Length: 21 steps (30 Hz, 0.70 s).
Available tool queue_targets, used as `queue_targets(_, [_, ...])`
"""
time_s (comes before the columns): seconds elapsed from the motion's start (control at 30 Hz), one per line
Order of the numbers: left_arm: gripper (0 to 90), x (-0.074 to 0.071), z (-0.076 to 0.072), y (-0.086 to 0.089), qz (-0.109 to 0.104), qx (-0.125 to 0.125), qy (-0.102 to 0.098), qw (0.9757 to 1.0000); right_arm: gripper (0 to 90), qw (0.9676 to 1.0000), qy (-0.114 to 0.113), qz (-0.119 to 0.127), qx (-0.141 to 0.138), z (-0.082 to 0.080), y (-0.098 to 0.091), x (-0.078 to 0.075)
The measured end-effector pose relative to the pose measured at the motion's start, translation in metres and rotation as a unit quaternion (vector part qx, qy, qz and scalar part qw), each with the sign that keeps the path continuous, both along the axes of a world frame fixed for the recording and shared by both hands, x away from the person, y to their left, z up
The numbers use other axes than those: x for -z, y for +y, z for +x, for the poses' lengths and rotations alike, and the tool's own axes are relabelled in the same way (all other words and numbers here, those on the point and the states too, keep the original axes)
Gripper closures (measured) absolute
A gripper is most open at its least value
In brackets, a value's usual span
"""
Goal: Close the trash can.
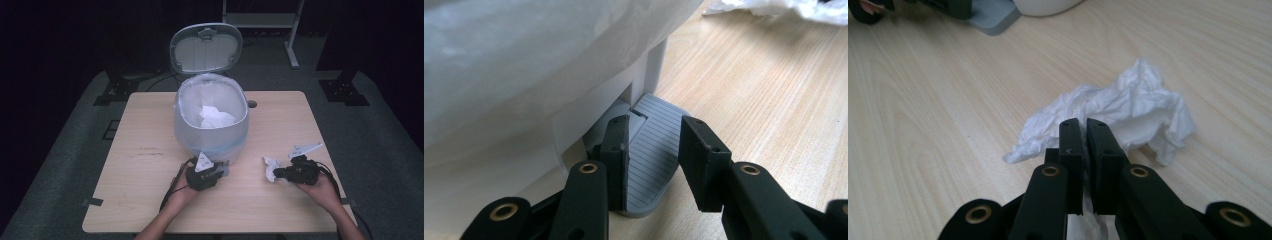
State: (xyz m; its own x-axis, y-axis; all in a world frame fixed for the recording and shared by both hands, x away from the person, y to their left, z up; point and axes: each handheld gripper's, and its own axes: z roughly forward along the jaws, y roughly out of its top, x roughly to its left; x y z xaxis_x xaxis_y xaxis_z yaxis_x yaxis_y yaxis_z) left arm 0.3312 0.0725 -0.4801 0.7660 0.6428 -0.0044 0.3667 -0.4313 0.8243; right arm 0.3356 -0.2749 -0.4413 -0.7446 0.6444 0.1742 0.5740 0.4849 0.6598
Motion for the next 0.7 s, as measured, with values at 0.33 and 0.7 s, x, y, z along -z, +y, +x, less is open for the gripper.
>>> queue_targets(0.33, [65.2, 0.000, 0.000, 0.000, 0.002, 0.000, 0.001, 1.0000, 85.3, 0.9996, -0.001, 0.027, 0.002, -0.003, -0.007, -0.015])
queue_targets(0.7, [65.2, 0.000, 0.000, 0.001, 0.003, 0.000, 0.000, 1.0000, 85.3, 0.9986, -0.012, 0.052, 0.006, -0.008, -0.017, -0.038])
